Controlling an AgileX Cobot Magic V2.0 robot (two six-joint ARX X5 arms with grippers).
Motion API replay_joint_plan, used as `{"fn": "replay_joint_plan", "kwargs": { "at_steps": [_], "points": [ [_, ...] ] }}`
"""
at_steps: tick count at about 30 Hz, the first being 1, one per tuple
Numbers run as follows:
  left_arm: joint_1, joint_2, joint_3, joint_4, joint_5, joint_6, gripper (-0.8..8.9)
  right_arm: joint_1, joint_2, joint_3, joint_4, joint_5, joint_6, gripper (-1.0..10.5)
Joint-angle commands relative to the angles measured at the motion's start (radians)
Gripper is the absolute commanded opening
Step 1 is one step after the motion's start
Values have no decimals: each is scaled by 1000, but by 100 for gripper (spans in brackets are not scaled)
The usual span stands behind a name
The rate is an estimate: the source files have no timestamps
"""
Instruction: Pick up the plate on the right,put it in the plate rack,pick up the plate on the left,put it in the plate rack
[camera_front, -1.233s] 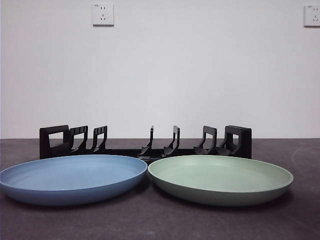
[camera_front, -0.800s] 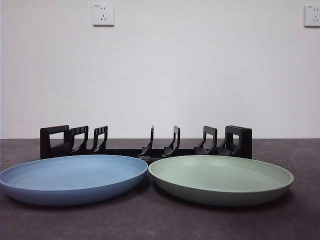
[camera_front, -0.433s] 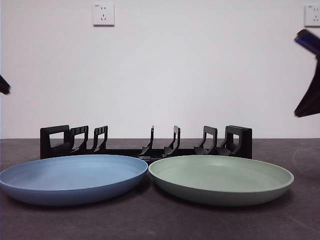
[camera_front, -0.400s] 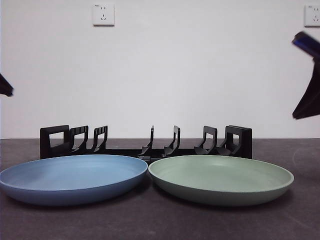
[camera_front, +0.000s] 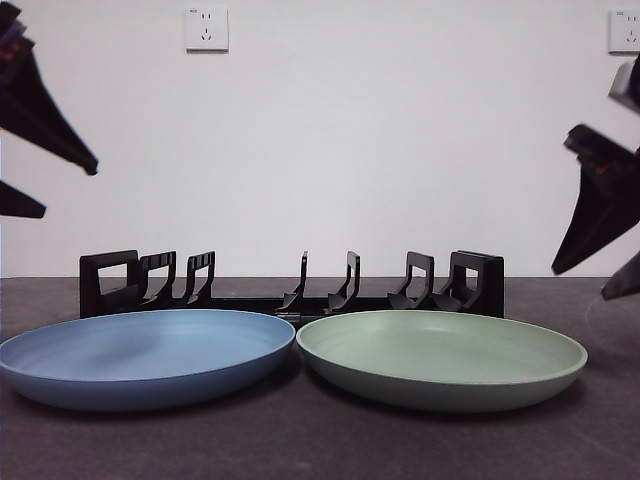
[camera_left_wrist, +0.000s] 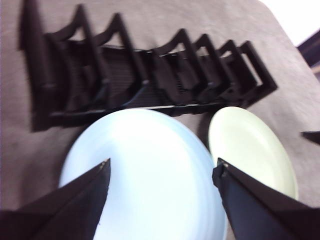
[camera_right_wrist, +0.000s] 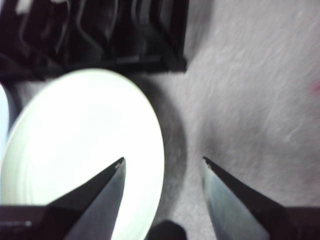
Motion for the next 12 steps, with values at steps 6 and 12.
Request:
{"fn": "replay_joint_plan", "kwargs": {
  "at_steps": [6, 12],
  "points": [
    [-76, 34, 32, 19, -56, 19, 350, 51, 156, 16, 28, -28, -5, 188],
    [-87, 34, 32, 18, -76, 19, 350, 53, 181, 18, 31, -24, 46, -12]
  ]
}}
